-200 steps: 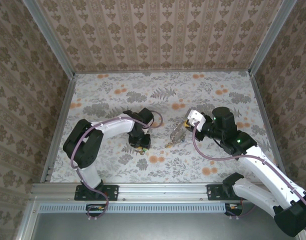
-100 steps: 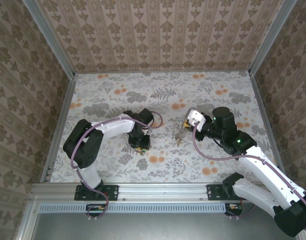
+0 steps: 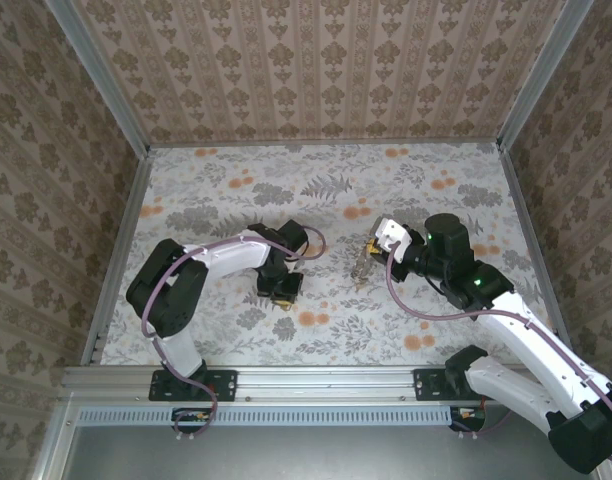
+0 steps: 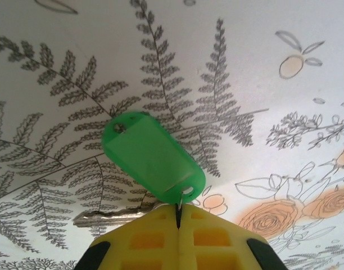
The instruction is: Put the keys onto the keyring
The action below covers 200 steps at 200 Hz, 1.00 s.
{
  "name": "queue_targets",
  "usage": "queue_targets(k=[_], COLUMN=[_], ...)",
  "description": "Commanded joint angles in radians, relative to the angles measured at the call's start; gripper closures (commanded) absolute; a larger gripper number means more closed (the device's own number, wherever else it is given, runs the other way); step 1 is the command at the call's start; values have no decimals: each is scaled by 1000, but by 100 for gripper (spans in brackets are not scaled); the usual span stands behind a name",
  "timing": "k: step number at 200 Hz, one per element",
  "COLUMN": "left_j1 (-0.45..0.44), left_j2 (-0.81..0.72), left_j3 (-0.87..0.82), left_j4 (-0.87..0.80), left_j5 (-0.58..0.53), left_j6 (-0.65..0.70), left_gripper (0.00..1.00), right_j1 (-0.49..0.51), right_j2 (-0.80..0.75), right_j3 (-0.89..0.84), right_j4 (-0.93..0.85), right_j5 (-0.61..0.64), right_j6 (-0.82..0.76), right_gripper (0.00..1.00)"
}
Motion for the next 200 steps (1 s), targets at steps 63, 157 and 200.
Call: queue_targets(k=[63,157,200], left_j1=[-8,-15,-39], left_j2=[-179,-661,-745], left_j3=[46,-63,-171], left_j4=[-16,273,454], left_j5=[74,193,237], left_j6=[265,1017,1179], left_gripper=[100,100,100], right_j1=[-5,111,126], right_j2=[9,60,70], right_j3=[7,5,-16], right_j4=[37,59,124], right_j5=[-27,-253,-379], right_j6=[51,-165,-205], right_gripper=[100,100,100])
